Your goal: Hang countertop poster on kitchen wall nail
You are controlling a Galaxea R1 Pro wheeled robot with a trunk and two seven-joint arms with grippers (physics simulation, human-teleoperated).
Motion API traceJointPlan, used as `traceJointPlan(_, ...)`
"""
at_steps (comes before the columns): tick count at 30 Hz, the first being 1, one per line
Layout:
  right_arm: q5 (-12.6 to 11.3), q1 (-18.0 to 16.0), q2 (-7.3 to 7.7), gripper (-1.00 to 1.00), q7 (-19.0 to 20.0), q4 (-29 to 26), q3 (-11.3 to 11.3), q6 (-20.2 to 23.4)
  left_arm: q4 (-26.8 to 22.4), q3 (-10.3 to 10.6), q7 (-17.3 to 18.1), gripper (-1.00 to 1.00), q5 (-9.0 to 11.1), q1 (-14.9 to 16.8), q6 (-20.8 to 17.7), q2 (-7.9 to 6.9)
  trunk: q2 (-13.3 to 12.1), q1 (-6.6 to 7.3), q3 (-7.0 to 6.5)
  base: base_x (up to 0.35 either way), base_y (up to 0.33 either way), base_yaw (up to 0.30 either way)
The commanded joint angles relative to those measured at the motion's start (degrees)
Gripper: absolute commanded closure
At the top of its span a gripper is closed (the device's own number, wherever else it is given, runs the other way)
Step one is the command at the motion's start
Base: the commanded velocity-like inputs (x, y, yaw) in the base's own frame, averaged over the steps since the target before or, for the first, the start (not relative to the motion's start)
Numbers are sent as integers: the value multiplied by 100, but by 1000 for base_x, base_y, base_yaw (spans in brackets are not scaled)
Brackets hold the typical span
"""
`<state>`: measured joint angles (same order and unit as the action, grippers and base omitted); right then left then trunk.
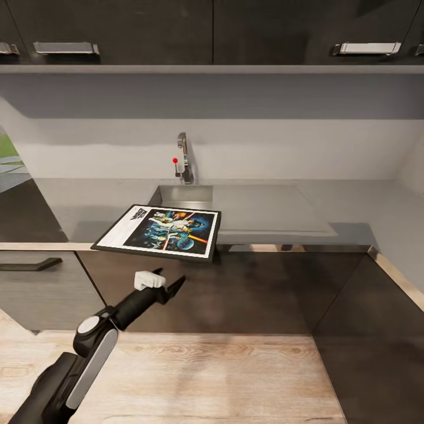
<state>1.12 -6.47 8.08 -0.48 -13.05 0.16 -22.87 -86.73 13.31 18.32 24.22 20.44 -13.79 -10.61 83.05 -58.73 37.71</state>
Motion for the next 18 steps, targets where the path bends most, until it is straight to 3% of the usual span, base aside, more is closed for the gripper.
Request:
traceJointPlan(1,11,-3,1,-100,-5,4,1,-17,-52,-39,-3,-100,-162,3,-84,-3,3,0,5,0,0,0)
traceJointPlan(3,11,-3,1,-100,-5,4,1,-16,-91,-75,-8,-100,-416,3,-116,-2,3,0,5,0,0,0)
traceJointPlan(8,11,-3,1,-100,-5,4,1,-16,-159,-116,-77,-100,-784,3,-146,-2,3,0,5,0,0,0)
traceJointPlan(10,11,-3,5,-100,-5,4,1,-16,-184,-121,-259,-100,-1117,3,-187,-2,3,0,5,0,0,0)
traceJointPlan(12,11,-3,8,-100,-5,4,1,-16,-206,-103,-611,-100,-1852,3,-440,6,3,0,5,0,0,0)
traceJointPlan(13,11,-3,9,-100,-5,8,1,-16,-222,-54,-1026,-100,-2784,3,-688,20,3,0,5,0,0,0)
traceJointPlan(18,11,-3,9,-100,-5,12,1,-15,-253,3,-1829,-100,-3636,3,-773,87,3,0,5,0,0,0)
